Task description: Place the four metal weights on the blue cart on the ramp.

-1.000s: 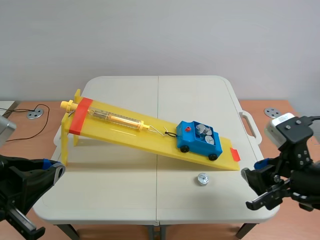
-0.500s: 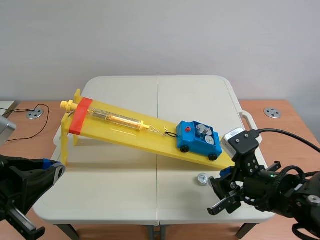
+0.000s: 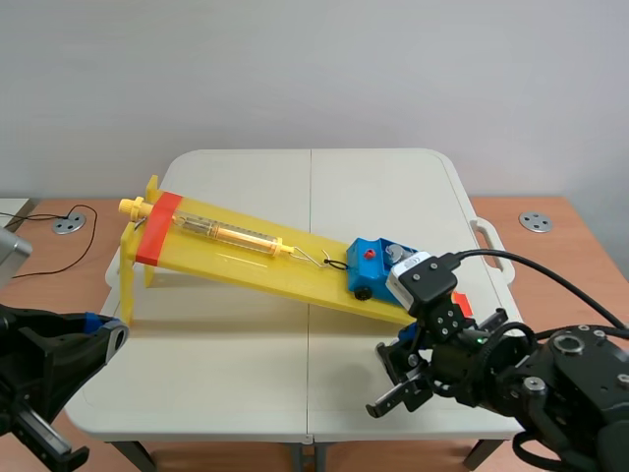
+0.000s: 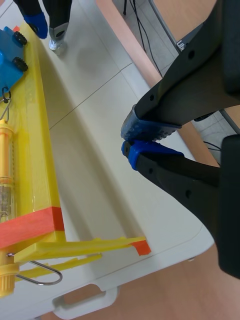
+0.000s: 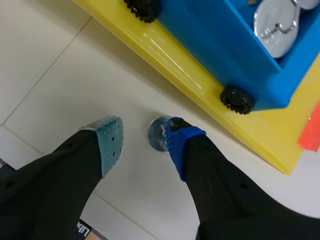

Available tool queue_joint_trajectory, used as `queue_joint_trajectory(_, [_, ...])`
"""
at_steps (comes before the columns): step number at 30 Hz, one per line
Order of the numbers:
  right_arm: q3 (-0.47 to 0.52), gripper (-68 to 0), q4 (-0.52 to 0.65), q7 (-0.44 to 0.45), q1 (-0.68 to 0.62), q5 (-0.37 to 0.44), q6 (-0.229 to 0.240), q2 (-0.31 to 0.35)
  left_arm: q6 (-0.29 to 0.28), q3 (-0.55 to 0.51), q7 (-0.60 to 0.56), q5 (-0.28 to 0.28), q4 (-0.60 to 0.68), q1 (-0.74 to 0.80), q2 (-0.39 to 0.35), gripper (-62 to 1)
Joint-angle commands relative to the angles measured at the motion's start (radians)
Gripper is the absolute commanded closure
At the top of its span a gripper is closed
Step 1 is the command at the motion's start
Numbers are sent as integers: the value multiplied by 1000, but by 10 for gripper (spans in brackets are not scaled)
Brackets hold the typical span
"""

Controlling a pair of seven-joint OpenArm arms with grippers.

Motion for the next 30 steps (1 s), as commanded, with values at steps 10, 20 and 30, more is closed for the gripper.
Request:
queue_joint_trajectory(10, [-13, -220, 29, 146, 98, 11, -99, 2, -25, -15, -80, -74, 66, -27, 5, -38])
queue_joint_trajectory(20, [-18, -220, 11, 139, 98, -3, -116, 2, -25, -15, -80, -74, 66, -27, 5, -38])
queue_joint_trajectory(30, [-39, -213, -41, 166, 98, -3, -116, 2, -25, -15, -81, -74, 66, -27, 5, -38])
